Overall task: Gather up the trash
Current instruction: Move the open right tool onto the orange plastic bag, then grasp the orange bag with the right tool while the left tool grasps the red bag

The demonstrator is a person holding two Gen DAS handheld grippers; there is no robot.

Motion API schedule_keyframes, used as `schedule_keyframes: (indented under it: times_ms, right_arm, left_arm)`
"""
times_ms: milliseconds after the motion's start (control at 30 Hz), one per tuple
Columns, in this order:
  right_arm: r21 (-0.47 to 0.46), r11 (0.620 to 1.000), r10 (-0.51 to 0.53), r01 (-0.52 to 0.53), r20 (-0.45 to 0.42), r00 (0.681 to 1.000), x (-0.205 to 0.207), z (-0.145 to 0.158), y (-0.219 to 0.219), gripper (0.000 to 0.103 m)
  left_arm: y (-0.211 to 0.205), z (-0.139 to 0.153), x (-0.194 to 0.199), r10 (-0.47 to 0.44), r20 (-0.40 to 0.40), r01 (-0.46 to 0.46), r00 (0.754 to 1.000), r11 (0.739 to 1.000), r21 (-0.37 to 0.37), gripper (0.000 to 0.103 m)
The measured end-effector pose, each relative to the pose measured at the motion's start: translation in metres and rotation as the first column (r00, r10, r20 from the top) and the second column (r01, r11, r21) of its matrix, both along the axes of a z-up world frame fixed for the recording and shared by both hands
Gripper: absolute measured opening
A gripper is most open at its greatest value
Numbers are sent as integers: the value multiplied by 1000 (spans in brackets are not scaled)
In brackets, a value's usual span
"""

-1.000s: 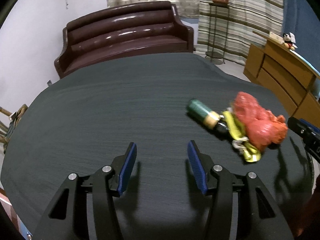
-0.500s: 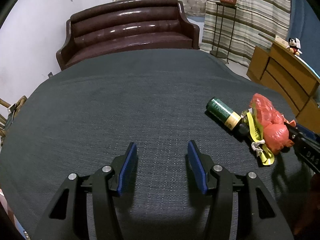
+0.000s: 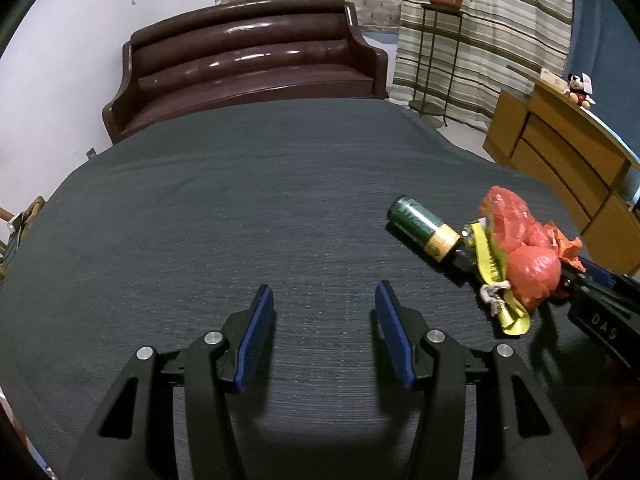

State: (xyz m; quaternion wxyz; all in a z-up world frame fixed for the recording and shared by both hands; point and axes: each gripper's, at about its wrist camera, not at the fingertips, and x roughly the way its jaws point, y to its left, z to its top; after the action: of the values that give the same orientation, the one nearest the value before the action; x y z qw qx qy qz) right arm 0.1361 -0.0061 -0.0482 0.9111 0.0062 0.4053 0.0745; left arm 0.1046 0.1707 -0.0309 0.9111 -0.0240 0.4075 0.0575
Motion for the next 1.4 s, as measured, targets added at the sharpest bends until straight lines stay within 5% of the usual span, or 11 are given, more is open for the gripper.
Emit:
schedule_keyframes:
  times_ms: [733,1200,1400]
  right_arm:
    - [13,987,-158,157,74,985,-35,11,-95,40]
    - [51,973,-228,226,51,972,-37,-4,-139,40]
    - [58,972,-229,226,45,972,-36,-7,-143,40]
  left_arm:
    - [-86,17,1,-179,43,179,983,984,19,53]
    - [-120,2,19,-211,23,209,977,975,78,52]
    - [-125,0,20,-230,28,226,973,968,113,37]
